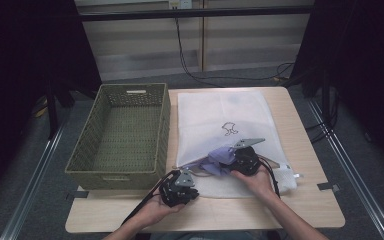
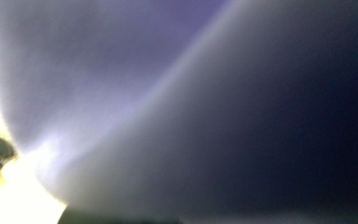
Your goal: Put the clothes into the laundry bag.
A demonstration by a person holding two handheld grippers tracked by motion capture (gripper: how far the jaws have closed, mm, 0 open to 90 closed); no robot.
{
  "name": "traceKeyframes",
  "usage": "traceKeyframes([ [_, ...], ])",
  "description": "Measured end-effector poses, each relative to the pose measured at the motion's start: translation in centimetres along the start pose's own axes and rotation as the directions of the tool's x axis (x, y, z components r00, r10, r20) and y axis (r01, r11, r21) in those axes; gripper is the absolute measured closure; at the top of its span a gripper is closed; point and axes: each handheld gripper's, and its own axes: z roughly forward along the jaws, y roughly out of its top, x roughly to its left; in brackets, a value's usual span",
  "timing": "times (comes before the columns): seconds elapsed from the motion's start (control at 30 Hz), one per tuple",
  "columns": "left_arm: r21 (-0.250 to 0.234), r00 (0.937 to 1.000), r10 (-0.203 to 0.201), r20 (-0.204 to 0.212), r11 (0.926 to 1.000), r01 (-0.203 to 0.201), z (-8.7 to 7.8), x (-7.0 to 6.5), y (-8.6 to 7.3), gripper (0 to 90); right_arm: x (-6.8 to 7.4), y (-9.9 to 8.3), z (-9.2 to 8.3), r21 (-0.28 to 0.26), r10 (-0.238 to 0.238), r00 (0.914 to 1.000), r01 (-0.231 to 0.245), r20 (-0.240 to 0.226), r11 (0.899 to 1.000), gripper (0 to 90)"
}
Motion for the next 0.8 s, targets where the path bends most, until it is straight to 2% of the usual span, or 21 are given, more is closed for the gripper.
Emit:
traceKeyframes([
  [0.07, -0.02, 0.9996, -0.025, 0.009, 0.9995, 0.025, 0.2, 0.0, 0.0, 85.5, -0.3, 0.1, 0.1, 0.001, 0.012, 0.9999, -0.012, 0.004, 1.0, 82.2],
  [0.1, 0.015, 1.0, -0.001, 0.007, 0.9999, 0.001, 0.0, 0.1, 0.2, 86.3, -0.4, 0.1, 0.2, -0.002, 0.012, 0.9999, -0.012, 0.006, 1.0, 82.1],
  [0.13, 0.01, 1.0, 0.002, 0.004, 1.0, -0.002, 0.0, 0.1, 0.2, 86.3, -0.5, 0.2, 0.2, -0.002, 0.014, 0.9998, -0.014, 0.011, 1.0, 82.0],
  [0.17, -0.017, 0.9997, -0.019, -0.014, 0.9997, 0.018, 0.2, -0.2, 0.1, 86.3, -0.6, 0.3, 0.3, -0.005, 0.015, 0.9997, -0.015, 0.017, 1.0, 82.0],
  [0.2, -0.002, 0.9999, 0.004, -0.015, 1.0, -0.004, 0.1, -0.1, 0.1, 86.4, -0.6, 0.3, 0.3, -0.002, 0.022, 0.9994, -0.022, 0.028, 1.0, 81.9],
  [0.27, -0.018, 0.9997, -0.02, -0.014, 0.9996, 0.02, 0.2, -0.2, 0.1, 86.5, -0.6, 0.5, 0.4, -0.002, 0.017, 0.9992, -0.017, 0.036, 1.0, 81.8],
  [0.4, -0.014, 0.9998, -0.017, -0.012, 0.9998, 0.017, 0.1, -0.1, 0.0, 86.7, -1.1, 0.8, 0.6, -0.008, 0.017, 0.9976, -0.017, 0.068, 1.0, 81.4],
  [0.47, 0.009, 1.0, -0.004, 0.005, 0.9999, 0.004, 0.0, 0.1, 0.1, 86.7, -1.5, 0.6, 0.7, -0.01, 0.038, 0.9973, -0.037, 0.062, 0.999, 81.6],
  [0.53, 0.015, 0.9999, -0.014, 0.007, 0.9998, 0.014, 0.0, 0.1, 0.2, 86.9, -1.5, 0.5, 0.8, -0.01, 0.04, 0.9975, -0.04, 0.058, 0.999, 81.9],
  [0.63, 0.008, 0.9998, -0.017, -0.008, 0.9998, 0.017, 0.0, -0.1, 0.2, 86.9, -1.3, 0.5, 0.8, 0.009, 0.024, 0.9971, -0.025, 0.073, 1.0, 82.4],
  [0.67, -0.004, 0.9995, -0.03, -0.013, 0.9995, 0.03, 0.0, -0.3, 0.1, 86.9, -1.3, 0.4, 0.7, 0.011, 0.026, 0.9967, -0.027, 0.077, 1.0, 82.7],
  [0.7, 0.002, 0.9996, -0.025, -0.014, 0.9997, 0.025, 0.0, -0.2, 0.1, 86.9, -1.2, 0.3, 0.6, 0.012, 0.035, 0.9956, -0.036, 0.087, 0.999, 82.8],
  [0.73, 0.016, 1.0, 0.003, -0.005, 0.9999, -0.002, -0.1, 0.0, 0.1, 86.9, -1.2, 0.3, 0.6, 0.013, 0.028, 0.9954, -0.029, 0.092, 0.999, 82.8],
  [0.8, 0.019, 0.9998, 0.001, -0.018, 0.9998, -0.001, -0.2, -0.1, 0.0, 87.1, -1.0, 0.1, 0.3, 0.027, 0.043, 0.9948, -0.046, 0.092, 0.999, 82.9],
])
